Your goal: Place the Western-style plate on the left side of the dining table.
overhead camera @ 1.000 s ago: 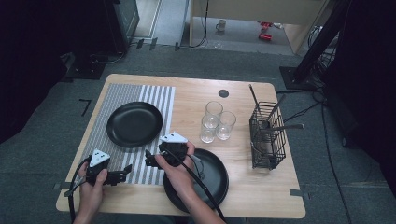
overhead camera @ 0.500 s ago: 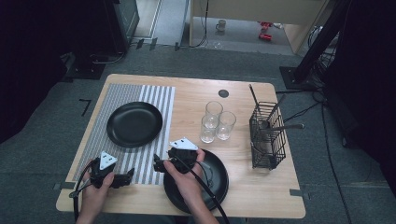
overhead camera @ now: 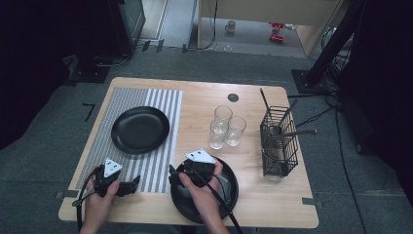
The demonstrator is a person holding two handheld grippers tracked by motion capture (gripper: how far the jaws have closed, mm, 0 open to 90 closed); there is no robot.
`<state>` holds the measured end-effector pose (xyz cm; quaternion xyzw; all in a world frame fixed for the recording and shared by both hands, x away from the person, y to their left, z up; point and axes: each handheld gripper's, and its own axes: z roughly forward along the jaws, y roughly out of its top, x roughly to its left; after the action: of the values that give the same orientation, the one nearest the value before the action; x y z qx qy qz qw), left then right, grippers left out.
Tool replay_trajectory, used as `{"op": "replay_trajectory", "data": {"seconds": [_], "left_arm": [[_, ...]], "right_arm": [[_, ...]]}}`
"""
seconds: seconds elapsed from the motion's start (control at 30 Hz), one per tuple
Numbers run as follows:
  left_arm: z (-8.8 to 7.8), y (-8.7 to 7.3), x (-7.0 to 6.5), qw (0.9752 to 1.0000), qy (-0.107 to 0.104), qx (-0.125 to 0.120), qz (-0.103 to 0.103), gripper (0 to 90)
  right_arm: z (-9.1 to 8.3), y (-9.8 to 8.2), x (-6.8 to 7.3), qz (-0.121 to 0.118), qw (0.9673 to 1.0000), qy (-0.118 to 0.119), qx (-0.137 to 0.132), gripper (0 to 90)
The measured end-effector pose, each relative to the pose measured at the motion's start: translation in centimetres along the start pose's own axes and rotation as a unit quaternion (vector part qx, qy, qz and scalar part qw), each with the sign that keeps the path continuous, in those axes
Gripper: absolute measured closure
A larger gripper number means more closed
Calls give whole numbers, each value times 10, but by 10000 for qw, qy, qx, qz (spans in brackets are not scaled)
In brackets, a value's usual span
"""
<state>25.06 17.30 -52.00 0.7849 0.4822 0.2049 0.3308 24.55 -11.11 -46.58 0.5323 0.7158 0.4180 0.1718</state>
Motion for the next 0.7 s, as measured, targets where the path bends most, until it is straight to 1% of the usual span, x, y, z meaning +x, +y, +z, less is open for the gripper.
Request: {"op": "replay_trajectory", "data": {"seconds": [0.13, 0.4, 0.43, 0.63, 0.7], "left_arm": [[0, 0, 0, 10000, -4, 8, 6, 33], [0, 0, 0, 10000, -6, 8, 5, 33], [0, 0, 0, 10000, -5, 7, 7, 33], [0, 0, 0, 10000, -3, 5, 5, 33], [0, 0, 0, 10000, -3, 5, 5, 33]], "right_arm": [[-6, -4, -5, -11, 10000, -68, -37, 0], [-15, -9, -16, 71, 9996, -241, -124, 0], [-17, -11, -19, 98, 9995, -269, -139, 0], [-24, -13, -26, 151, 9990, -368, -182, 0], [-27, -13, -29, 134, 9988, -422, -208, 0]]}}
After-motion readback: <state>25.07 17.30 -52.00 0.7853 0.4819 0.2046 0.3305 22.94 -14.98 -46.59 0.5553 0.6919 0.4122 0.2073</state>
